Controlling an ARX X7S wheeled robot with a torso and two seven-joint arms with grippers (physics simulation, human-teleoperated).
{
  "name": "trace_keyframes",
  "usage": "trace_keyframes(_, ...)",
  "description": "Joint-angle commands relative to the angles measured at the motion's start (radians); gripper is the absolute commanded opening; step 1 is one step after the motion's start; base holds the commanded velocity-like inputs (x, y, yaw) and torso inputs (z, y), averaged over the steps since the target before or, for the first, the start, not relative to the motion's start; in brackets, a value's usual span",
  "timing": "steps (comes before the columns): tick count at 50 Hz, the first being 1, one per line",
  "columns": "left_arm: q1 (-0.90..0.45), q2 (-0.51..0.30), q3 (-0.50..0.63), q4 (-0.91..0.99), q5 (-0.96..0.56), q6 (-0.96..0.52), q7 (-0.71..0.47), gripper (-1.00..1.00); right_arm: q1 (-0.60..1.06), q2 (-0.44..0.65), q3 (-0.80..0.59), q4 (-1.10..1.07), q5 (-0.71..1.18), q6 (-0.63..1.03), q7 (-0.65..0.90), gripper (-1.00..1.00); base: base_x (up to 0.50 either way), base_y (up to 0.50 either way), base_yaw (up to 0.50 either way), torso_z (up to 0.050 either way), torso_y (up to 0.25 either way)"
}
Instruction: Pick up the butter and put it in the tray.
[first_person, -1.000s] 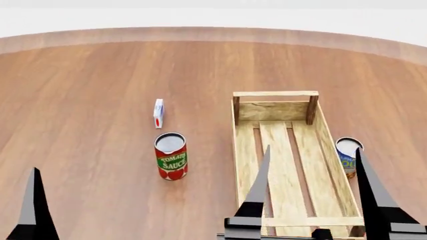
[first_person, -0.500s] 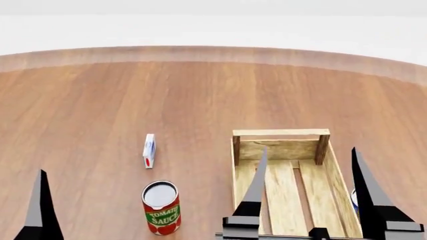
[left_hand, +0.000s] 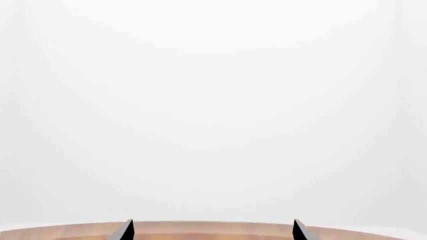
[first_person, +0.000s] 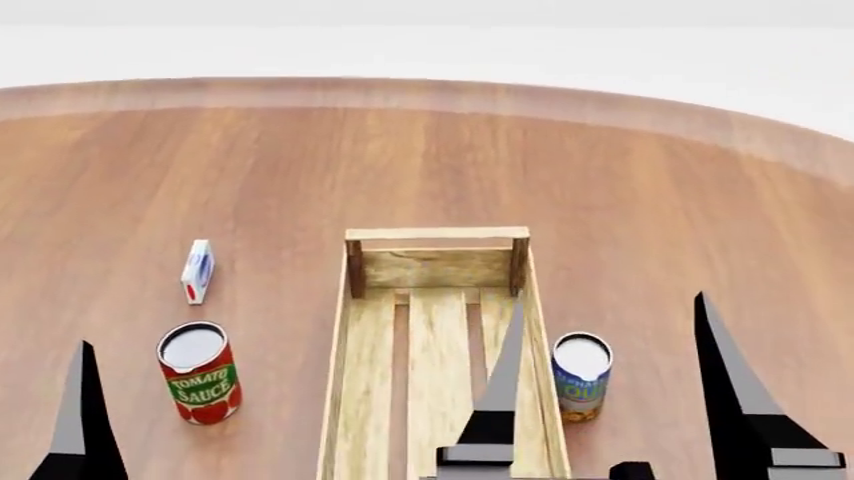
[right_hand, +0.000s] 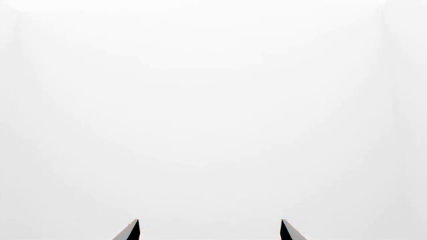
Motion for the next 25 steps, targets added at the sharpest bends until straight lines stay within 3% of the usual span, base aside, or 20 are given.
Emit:
trace_keyframes(1,-0.002,-0.008,-0.001,-0.003,-0.009,0.003,-0.008,1.00,0.001,0.008,-0.008,0.003,0.007,-0.008,0.004,1.00,-0.18,-0.50,0.00,0.000,0.000)
trace_keyframes(15,-0.001,-0.021,0.008,-0.003,-0.015,0.007,-0.023,1.00,0.000,0.015,-0.013,0.004,0.011,-0.009,0.017,1.00,-0.16,-0.50,0.00,0.000,0.000)
trace_keyframes(25,-0.001,-0.033,0.015,-0.004,-0.022,0.010,-0.034,1.00,0.001,0.025,-0.025,0.007,-0.001,-0.012,0.026,1.00,0.37,-0.37,0.00,0.000,0.000)
